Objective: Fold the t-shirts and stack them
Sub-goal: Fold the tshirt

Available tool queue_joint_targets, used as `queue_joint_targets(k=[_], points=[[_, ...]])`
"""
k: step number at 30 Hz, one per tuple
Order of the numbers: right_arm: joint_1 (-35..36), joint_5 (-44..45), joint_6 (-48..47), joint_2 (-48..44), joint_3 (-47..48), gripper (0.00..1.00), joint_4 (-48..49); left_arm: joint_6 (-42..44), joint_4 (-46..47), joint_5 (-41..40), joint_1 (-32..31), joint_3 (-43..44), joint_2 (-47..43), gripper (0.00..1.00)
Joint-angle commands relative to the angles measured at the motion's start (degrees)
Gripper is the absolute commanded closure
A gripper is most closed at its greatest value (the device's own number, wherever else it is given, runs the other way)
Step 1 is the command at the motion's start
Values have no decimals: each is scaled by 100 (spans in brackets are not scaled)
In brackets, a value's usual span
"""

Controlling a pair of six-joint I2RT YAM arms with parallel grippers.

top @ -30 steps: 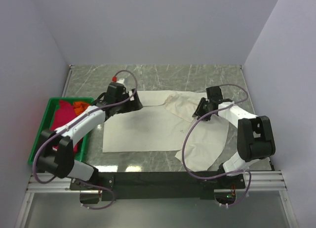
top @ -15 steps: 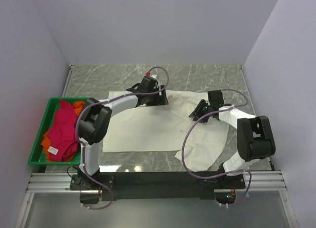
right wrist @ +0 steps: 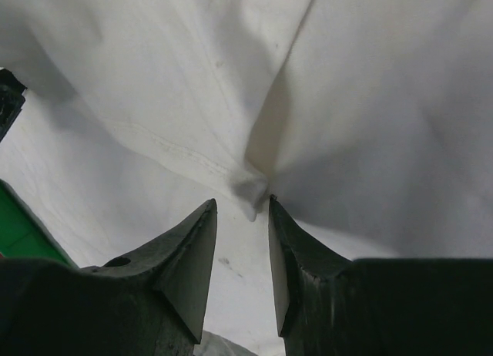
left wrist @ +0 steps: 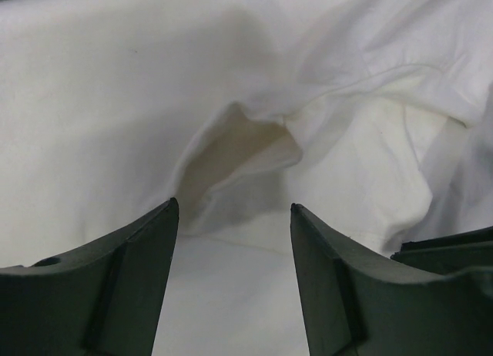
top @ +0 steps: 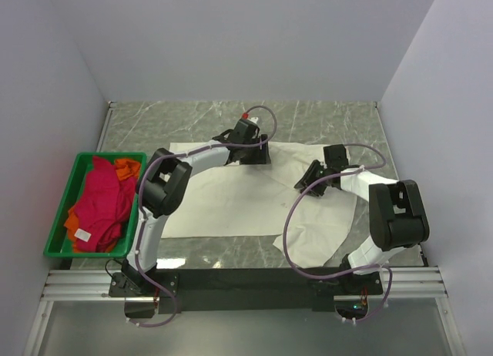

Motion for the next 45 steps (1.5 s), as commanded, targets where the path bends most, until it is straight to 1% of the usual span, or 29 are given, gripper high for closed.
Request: queue_joint_targets(k=[1,7,10,14,17,28,39,43,45], points=[[-20,-46,12,38,-32,60,136,157,13,-118,-67,306,119,35],[-20,-72,38,126,-6,60,180,183,-66,-241,-163,359,260,34],[-19,-99,21,170,29,63,188,209,-31,-382,-181,289,234,32],[-11,-143,21,153,64,69,206,236,-110,-479,-199,315,242,31],[-19,-160,12,135,143,69,162,271,-101,-540,-216,324,242,30],[-11,-169,-6,117,398,70,-49,324,-145,-593,-251,376,242,28],[-19,-196,214,399,126,70,320,306,-154,-585,-251,385,269,29],[-19,-161,232,373,91,70,364,315,-137,-593,-251,377,260,31],[-20,-134,205,329,108,74,329,280,-136,-593,-251,377,260,33]])
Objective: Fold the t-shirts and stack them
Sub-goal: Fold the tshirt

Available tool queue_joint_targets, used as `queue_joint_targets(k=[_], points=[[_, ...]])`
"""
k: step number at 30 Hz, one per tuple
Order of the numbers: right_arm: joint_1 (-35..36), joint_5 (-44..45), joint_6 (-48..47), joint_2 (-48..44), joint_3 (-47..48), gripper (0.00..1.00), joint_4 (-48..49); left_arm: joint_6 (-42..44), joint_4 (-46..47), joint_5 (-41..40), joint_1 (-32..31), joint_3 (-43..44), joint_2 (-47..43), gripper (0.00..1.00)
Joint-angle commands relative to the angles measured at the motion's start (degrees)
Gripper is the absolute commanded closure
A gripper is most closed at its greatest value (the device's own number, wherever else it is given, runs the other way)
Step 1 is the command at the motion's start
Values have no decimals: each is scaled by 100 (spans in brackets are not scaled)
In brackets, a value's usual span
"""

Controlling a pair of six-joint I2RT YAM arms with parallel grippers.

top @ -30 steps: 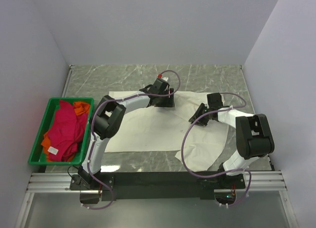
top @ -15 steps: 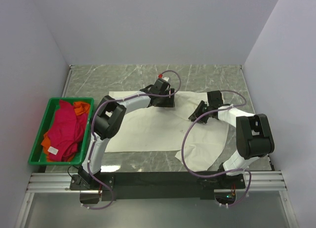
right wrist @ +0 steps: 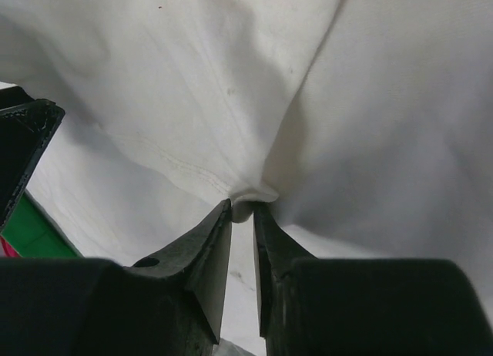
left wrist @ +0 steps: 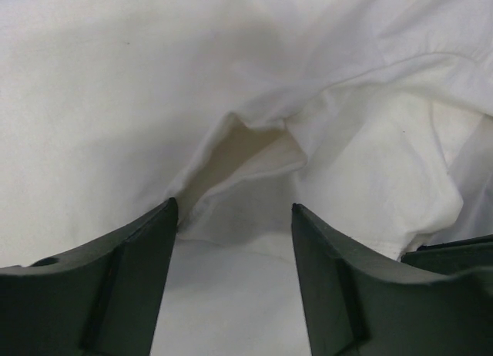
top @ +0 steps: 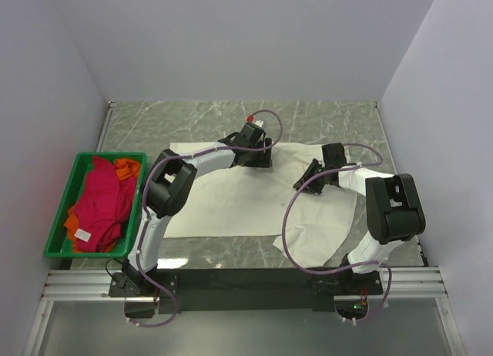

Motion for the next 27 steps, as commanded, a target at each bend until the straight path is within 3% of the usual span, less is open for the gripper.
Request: queue_joint_targets(k=[1,4,8,15,19,22,27], points=[[-9,67,44,-50,-40,76,146,81,3,-60,-41,208,57,36],[-9,128,0,-129,3,92,84,2,21,28,-42,121,-13,40],[-17,190,-44,-243,48,100,-21,-95,135,89,-50,-99,-172,41],[-17,181,-80,-340,91,100,-83,-156,56,98,-59,-126,-172,42],[-9,199,-132,-498,127,100,-206,-156,21,107,-68,-73,-181,57],[-17,243,-194,-656,188,100,-355,-165,-5,151,-59,-38,-233,78],[-17,418,-352,-990,311,100,-733,-305,-67,379,-59,24,-382,95]])
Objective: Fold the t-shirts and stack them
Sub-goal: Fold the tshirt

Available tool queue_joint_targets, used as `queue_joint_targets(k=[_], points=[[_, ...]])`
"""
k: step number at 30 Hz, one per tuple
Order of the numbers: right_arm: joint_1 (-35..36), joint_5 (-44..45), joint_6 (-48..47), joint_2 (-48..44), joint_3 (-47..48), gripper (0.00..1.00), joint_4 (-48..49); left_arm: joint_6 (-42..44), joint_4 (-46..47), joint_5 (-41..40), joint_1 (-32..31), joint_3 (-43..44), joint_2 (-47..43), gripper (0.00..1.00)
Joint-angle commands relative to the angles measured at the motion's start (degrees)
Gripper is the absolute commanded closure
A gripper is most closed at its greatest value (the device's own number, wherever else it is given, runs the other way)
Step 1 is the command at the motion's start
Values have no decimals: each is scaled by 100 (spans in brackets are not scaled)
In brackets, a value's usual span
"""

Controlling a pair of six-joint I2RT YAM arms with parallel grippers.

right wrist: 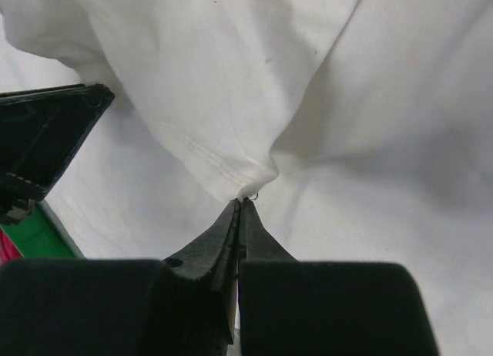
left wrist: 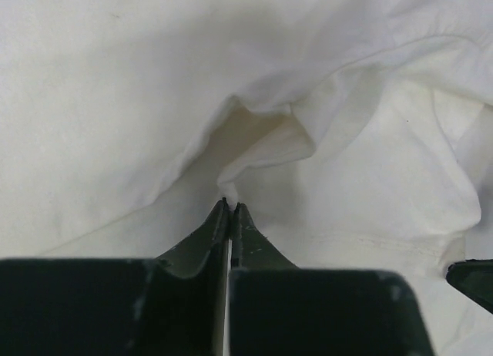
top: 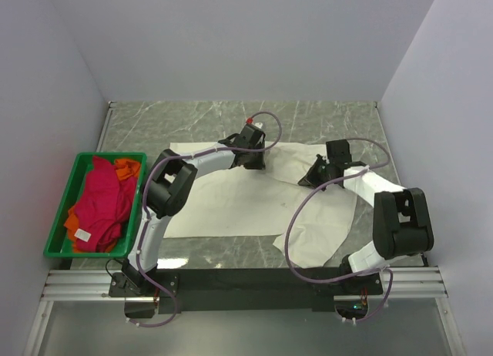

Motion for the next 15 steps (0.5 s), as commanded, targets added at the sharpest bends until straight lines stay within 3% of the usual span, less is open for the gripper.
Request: queue_joint_targets(k=[1,15], points=[[-11,263,-188,-393,263,100,-344,-146,-73,349,-50,122,-415,97],[-169,809,-390,-1562,246,100,-1285,-1341,-231,1492,-94,-370,-1057,99]])
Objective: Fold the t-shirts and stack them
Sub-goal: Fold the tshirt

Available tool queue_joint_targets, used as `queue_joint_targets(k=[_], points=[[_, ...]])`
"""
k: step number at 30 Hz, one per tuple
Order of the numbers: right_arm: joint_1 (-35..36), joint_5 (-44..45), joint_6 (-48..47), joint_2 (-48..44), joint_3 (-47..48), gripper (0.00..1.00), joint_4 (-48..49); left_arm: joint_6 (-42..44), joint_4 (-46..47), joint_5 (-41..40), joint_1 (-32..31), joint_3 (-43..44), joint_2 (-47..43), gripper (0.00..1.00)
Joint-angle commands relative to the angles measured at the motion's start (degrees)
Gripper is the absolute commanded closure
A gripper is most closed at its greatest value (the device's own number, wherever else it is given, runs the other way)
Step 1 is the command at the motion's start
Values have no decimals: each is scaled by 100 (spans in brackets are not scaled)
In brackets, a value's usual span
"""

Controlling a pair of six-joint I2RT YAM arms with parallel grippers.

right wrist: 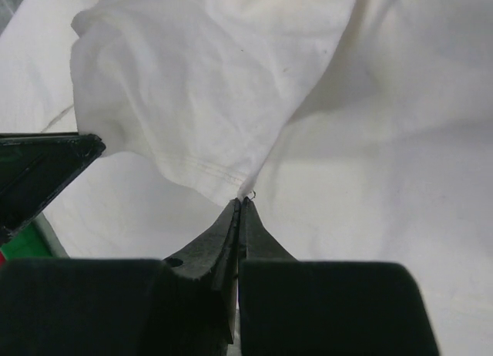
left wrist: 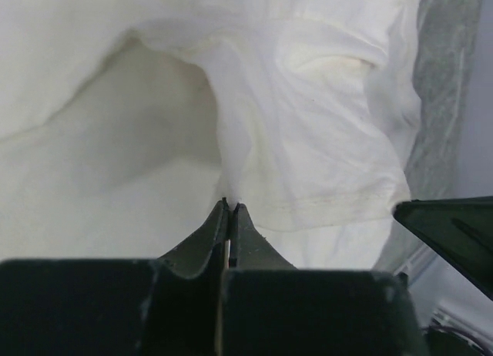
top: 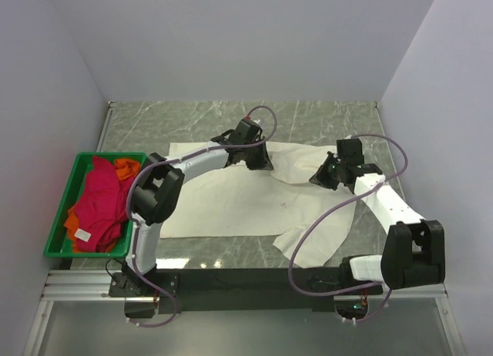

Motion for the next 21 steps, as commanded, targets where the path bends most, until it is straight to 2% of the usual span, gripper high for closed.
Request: queue_joint_targets(k=[1,8,17,21], points=[[-53,205,-97,-347,143,100,-354,-402,-35,462,-79,-145,-349,99],[-281,434,-124,-611,-164,100,-442,-744,255,796,-202,-566,-428,98],[-466,592,-10,-778,-349,100,-302,-991,501,1052,-395,-541,-165,94],[-466,549,-27,-673,-393,100,-275,-956,413,894,-439,-523,-130,92]])
